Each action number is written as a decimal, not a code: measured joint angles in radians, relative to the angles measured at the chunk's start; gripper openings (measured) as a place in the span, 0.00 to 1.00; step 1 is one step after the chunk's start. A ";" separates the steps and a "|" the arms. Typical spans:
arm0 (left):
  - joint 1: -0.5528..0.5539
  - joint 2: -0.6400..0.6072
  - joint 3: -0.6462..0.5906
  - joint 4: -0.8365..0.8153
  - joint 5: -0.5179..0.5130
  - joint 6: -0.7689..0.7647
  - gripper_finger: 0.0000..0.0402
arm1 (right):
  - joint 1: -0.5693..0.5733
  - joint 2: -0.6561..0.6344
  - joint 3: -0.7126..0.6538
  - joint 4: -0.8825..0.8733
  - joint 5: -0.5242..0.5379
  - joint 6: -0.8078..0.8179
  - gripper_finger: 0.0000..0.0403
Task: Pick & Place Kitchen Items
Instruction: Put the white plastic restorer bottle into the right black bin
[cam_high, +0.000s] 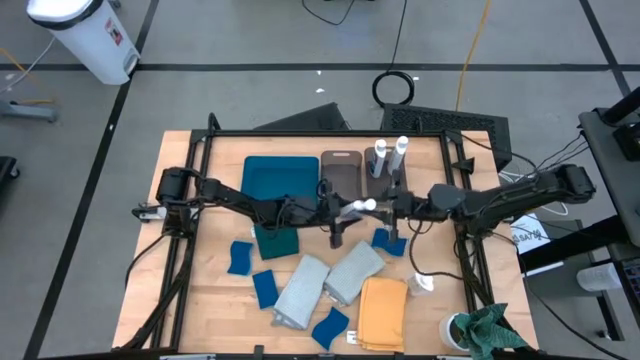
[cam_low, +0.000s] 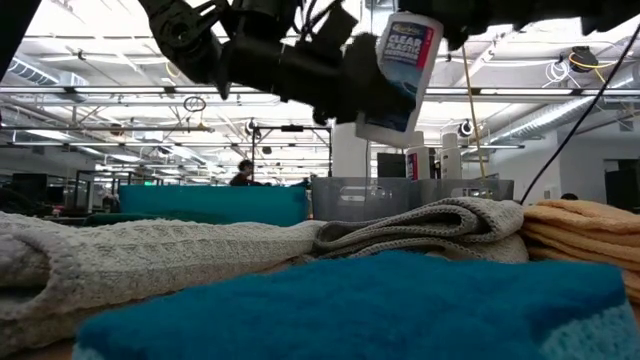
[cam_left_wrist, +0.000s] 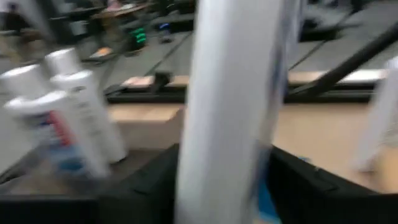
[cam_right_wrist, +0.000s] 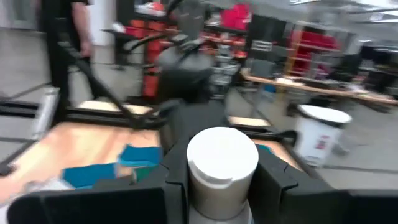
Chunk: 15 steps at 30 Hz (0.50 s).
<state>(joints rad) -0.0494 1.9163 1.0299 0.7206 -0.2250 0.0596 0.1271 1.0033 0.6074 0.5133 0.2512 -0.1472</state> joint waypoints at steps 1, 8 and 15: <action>-0.002 0.001 0.000 -0.003 -0.034 0.010 0.61 | 0.000 -0.022 0.000 -0.025 0.038 0.000 0.21; -0.007 0.002 -0.002 -0.038 -0.118 0.011 0.86 | 0.001 -0.143 0.000 -0.172 0.262 0.006 0.21; -0.008 0.002 -0.002 -0.051 -0.108 -0.006 0.98 | -0.020 -0.179 -0.044 -0.183 0.566 -0.024 0.21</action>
<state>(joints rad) -0.0574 1.9182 1.0283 0.6695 -0.3326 0.0537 0.1074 0.8246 0.5630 0.3307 0.8176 -0.1713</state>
